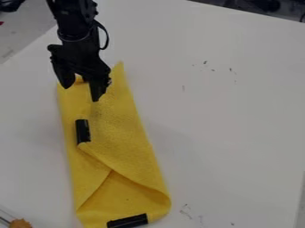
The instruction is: Unfold the cloth from left to right
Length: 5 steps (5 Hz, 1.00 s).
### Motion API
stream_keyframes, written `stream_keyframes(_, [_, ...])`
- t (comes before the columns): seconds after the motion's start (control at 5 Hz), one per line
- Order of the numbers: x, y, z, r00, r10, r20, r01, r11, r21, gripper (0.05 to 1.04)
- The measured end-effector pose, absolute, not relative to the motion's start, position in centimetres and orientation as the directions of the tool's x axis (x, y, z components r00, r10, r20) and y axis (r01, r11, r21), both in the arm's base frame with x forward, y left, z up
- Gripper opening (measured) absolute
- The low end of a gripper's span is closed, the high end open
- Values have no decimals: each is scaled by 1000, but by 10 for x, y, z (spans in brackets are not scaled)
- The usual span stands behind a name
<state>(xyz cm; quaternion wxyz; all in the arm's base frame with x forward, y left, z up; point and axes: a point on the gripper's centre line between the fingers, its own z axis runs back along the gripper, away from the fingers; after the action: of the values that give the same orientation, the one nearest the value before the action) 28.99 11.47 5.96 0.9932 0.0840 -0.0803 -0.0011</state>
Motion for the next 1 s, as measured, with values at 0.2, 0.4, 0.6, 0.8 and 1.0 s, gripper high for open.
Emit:
stream_keyframes(0.2, [286,113,50,991,-7,135,-15,987,159,1000])
stream_keyframes(0.4, [267,110,31,991,26,129,-48,984,173,1000])
stream_keyframes(0.6, [258,106,36,987,49,150,-79,977,198,1000])
stream_keyframes(0.8, [250,96,33,984,65,163,-98,974,203,1000])
stream_keyframes(1.0, [255,88,32,979,61,193,-97,978,186,1000])
